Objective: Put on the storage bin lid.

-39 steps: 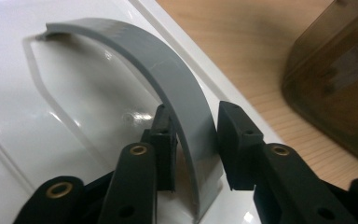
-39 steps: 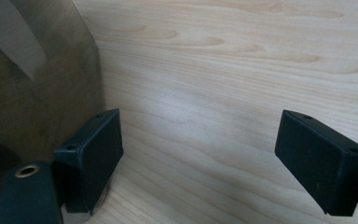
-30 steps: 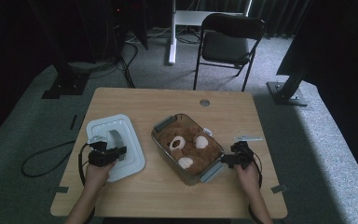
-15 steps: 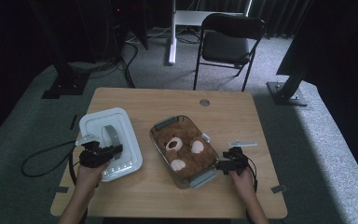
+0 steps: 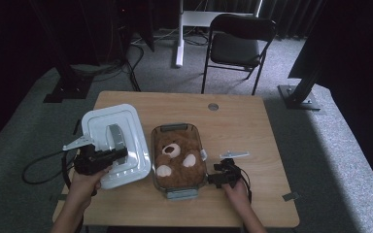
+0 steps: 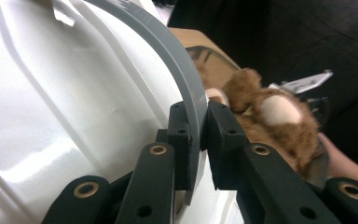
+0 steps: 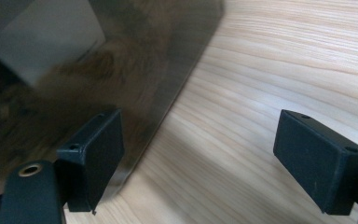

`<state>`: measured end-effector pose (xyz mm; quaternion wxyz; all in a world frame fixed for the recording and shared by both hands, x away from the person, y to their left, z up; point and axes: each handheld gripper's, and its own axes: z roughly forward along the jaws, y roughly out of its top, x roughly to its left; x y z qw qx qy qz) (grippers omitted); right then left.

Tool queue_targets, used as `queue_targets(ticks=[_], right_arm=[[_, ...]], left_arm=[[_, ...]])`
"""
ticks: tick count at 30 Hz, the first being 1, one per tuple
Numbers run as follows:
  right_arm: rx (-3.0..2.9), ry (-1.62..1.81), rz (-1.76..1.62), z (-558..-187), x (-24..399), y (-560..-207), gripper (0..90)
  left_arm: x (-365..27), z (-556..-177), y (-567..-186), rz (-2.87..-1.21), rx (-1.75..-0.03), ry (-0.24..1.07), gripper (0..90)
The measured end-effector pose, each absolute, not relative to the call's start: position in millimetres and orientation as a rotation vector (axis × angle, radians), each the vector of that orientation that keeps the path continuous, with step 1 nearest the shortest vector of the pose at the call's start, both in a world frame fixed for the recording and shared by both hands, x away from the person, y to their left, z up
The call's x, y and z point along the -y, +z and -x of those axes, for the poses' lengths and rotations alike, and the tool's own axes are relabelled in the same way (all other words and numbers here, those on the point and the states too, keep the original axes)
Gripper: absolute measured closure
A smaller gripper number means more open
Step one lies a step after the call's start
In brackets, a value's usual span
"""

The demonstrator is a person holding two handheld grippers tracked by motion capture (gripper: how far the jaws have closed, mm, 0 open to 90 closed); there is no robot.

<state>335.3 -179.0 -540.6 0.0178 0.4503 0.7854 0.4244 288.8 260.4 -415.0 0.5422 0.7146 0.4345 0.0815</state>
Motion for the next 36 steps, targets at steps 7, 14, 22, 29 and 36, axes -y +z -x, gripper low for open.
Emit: queue_targets(ticks=[7, 14, 22, 29, 36], right_arm=[[-2.424, 1.334, -1.393, -335.0, 167.2, -539.8, 15.6], [-2.448, 1.346, -1.377, -334.6, 160.2, -540.3, 15.6], [-2.5, 1.352, -1.315, -335.7, 136.5, -540.7, 15.5], [-2.576, 1.317, -1.23, -333.9, 116.9, -542.0, 14.2], [-2.519, 1.342, -1.285, -334.0, 132.5, -541.9, 14.2]], left_arm=[[-265.1, -286.2, -397.3, -1.716, -1.019, 0.259, 82.1], [-271.8, -283.8, -382.8, -1.699, -0.995, 0.293, 82.1], [-237.2, -285.1, -371.2, -1.73, -0.802, 0.048, 82.2], [-195.8, -299.1, -381.4, -1.806, -0.72, -0.085, 82.1], [-174.1, -319.5, -389.5, -1.852, -0.692, -0.183, 82.1]])
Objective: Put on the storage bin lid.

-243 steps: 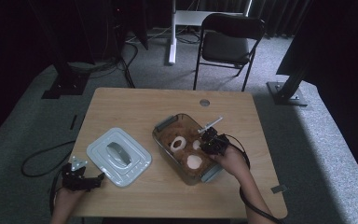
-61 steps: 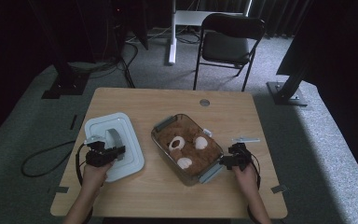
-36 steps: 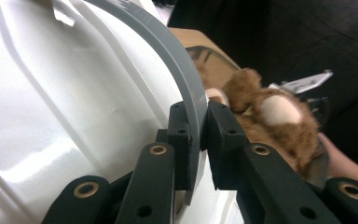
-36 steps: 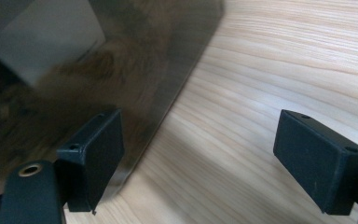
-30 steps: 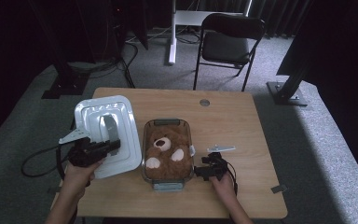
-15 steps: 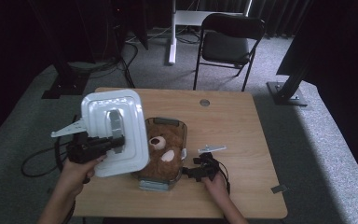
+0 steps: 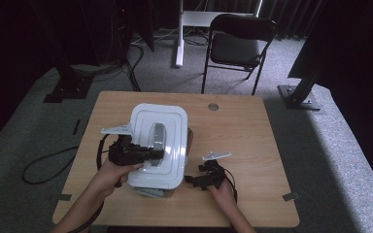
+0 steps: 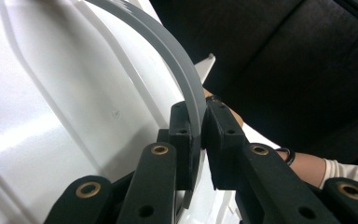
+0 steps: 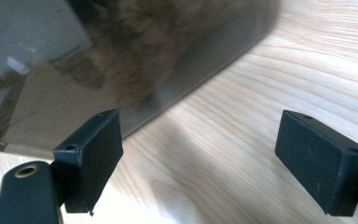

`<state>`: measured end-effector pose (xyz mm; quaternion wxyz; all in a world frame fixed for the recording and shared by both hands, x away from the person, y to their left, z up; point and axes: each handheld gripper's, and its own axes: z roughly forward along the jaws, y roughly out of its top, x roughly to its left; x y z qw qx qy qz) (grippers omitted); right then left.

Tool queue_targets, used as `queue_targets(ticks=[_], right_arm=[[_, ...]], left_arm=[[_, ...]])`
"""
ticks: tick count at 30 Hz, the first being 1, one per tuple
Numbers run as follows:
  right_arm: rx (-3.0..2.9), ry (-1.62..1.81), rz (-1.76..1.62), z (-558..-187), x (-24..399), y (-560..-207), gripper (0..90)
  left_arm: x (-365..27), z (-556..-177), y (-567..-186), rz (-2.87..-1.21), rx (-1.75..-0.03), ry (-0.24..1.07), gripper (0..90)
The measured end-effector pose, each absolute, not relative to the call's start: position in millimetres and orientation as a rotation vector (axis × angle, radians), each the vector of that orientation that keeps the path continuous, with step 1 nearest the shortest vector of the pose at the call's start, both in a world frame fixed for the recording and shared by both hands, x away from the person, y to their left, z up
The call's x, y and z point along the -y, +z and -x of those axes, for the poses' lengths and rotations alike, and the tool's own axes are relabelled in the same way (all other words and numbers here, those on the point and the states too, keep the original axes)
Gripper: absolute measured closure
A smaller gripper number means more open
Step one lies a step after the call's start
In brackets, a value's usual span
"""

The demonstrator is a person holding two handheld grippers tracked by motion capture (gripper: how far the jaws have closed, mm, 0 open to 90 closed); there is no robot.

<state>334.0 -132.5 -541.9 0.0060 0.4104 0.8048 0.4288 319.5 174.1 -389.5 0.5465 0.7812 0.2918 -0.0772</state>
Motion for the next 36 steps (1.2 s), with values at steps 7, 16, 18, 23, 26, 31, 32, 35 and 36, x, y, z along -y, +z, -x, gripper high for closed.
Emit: queue_targets(ticks=[7, 16, 18, 23, 26, 31, 32, 35, 36], right_arm=[[-2.482, 1.348, -1.337, -336.3, 143.2, -541.8, 14.2], [-2.469, 1.347, -1.346, -337.6, 146.2, -541.5, 14.3], [-2.465, 1.348, -1.355, -337.6, 147.2, -540.9, 14.2], [-2.453, 1.349, -1.364, -338.5, 149.8, -540.4, 14.3], [-2.451, 1.344, -1.372, -338.6, 150.0, -541.1, 14.3], [-2.454, 1.345, -1.371, -338.1, 149.9, -541.6, 14.2], [-2.453, 1.344, -1.371, -338.1, 150.2, -541.6, 14.2], [-2.453, 1.345, -1.373, -338.4, 151.1, -541.5, 14.3], [-2.453, 1.344, -1.374, -338.5, 151.3, -541.3, 14.3]], left_arm=[[-164.0, -336.9, -402.0, -1.884, -0.713, -0.269, 82.1], [-168.0, -353.3, -414.8, -1.949, -0.759, -0.309, 77.8], [-169.0, -354.7, -416.5, -1.963, -0.781, -0.282, 75.4], [-162.9, -354.1, -415.5, -2.029, -0.755, -0.203, 69.8], [-159.8, -356.7, -415.6, -2.043, -0.732, -0.214, 70.3], [-162.7, -362.6, -417.8, -2.032, -0.715, -0.273, 71.5], [-163.7, -362.1, -417.1, -2.032, -0.723, -0.265, 71.2], [-164.5, -357.0, -412.6, -2.037, -0.759, -0.168, 63.6], [-164.4, -355.5, -411.0, -2.038, -0.766, -0.142, 58.9]])
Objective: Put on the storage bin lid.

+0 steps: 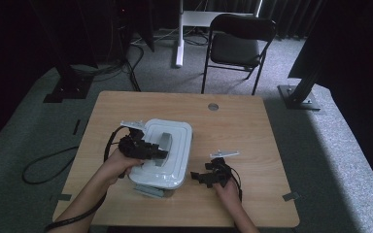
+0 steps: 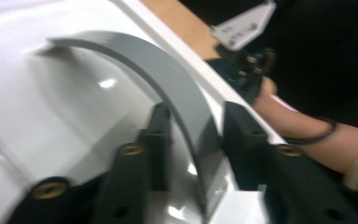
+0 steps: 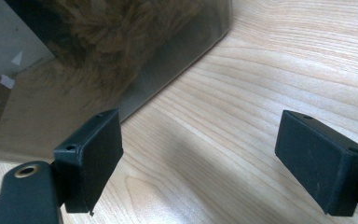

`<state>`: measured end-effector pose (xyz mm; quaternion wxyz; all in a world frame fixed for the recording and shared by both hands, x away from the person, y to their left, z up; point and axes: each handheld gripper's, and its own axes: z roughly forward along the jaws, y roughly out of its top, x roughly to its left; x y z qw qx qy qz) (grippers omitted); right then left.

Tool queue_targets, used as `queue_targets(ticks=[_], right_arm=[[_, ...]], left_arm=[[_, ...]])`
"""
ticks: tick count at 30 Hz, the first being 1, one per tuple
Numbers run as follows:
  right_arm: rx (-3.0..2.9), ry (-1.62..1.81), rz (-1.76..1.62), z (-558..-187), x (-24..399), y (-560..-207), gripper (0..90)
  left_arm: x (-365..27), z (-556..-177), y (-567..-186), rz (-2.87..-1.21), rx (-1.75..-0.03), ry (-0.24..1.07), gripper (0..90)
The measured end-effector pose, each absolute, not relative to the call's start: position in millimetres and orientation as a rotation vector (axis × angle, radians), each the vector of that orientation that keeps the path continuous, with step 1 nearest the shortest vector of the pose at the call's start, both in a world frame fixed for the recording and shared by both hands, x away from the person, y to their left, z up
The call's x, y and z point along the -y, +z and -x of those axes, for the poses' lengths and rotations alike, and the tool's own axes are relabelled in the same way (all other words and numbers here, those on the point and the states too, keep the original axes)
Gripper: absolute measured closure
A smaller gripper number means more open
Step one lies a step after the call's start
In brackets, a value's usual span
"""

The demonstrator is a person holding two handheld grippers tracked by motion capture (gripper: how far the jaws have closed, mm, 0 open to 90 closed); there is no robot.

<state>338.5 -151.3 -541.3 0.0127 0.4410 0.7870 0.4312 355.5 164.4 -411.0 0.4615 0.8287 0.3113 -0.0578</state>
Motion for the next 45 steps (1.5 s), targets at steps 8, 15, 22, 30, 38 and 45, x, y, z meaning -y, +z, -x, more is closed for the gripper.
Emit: queue_targets(ticks=[8, 15, 22, 30, 38, 45], right_arm=[[-2.452, 1.339, -1.369, -337.8, 150.0, -540.2, 14.2], [-2.451, 1.327, -1.367, -336.7, 150.7, -540.3, 14.3], [-2.446, 1.326, -1.375, -337.4, 152.1, -540.1, 14.3], [-2.443, 1.33, -1.38, -337.7, 152.8, -540.6, 14.3], [-2.442, 1.333, -1.39, -337.4, 154.0, -541.0, 14.3], [-2.449, 1.331, -1.384, -337.2, 152.1, -541.3, 14.3]], left_arm=[[-150.5, -336.9, -394.6, -2.032, -0.849, 0.152, 44.6], [-143.8, -329.1, -400.1, -2.065, -0.885, 0.229, 44.7], [-148.7, -322.9, -403.9, -2.089, -0.816, 0.22, 54.1], [-155.8, -329.3, -410.4, -2.105, -0.728, 0.12, 61.5], [-162.8, -328.9, -411.6, -2.097, -0.772, 0.112, 62.1], [-157.2, -325.6, -408.4, -2.07, -0.803, 0.144, 54.3]])
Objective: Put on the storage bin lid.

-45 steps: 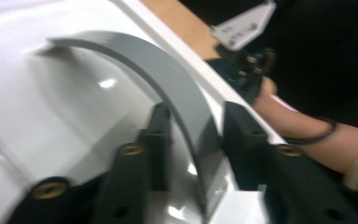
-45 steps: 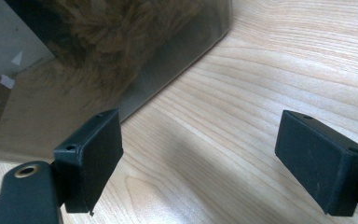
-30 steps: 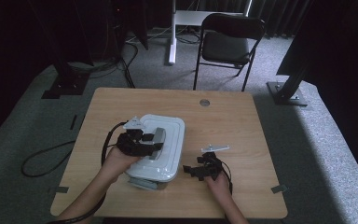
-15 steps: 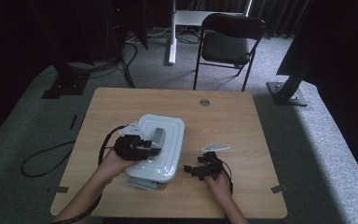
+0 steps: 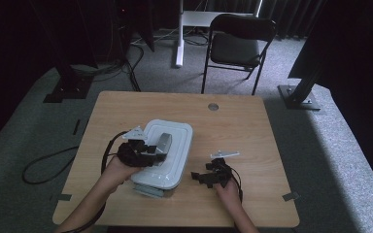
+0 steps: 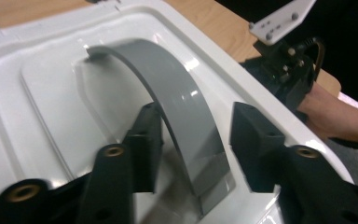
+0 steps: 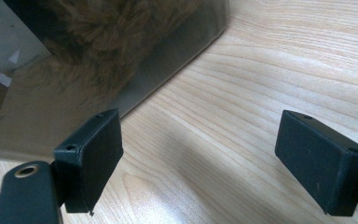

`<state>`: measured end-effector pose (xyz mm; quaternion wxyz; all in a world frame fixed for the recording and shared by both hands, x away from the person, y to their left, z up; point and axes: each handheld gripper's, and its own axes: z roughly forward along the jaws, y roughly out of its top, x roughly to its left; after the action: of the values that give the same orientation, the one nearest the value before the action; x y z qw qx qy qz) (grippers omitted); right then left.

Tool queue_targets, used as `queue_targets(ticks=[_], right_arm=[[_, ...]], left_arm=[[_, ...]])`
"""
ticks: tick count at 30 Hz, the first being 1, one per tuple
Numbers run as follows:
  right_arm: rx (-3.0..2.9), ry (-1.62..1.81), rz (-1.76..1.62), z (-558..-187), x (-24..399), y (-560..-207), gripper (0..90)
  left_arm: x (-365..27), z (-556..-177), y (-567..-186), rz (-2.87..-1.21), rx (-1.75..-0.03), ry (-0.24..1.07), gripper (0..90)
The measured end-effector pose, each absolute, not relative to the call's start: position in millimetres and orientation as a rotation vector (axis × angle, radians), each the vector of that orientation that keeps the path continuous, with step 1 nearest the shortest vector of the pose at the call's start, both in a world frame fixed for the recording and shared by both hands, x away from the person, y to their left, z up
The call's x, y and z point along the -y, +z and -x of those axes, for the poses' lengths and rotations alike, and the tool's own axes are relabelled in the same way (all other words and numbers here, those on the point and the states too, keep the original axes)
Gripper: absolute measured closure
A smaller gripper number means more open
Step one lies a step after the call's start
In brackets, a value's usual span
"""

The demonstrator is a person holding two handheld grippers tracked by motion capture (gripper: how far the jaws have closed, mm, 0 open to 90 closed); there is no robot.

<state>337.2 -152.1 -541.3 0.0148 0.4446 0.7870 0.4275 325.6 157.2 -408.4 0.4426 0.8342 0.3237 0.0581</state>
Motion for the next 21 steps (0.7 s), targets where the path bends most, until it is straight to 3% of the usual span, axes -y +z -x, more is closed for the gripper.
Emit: queue_targets(ticks=[1, 5, 21], right_arm=[[-2.45, 1.329, -1.383, -337.4, 152.4, -541.3, 14.3], [-2.446, 1.332, -1.387, -338.2, 153.9, -542.3, 14.3], [-2.441, 1.321, -1.393, -337.5, 154.4, -543.0, 14.3]], left_arm=[[-157.3, -325.3, -406.9, -2.065, -0.813, 0.167, 48.9], [-156.1, -326.7, -404.2, -2.051, -0.832, 0.226, 47.0], [-135.7, -325.7, -420.3, -2.17, -0.773, 0.25, 38.7]])
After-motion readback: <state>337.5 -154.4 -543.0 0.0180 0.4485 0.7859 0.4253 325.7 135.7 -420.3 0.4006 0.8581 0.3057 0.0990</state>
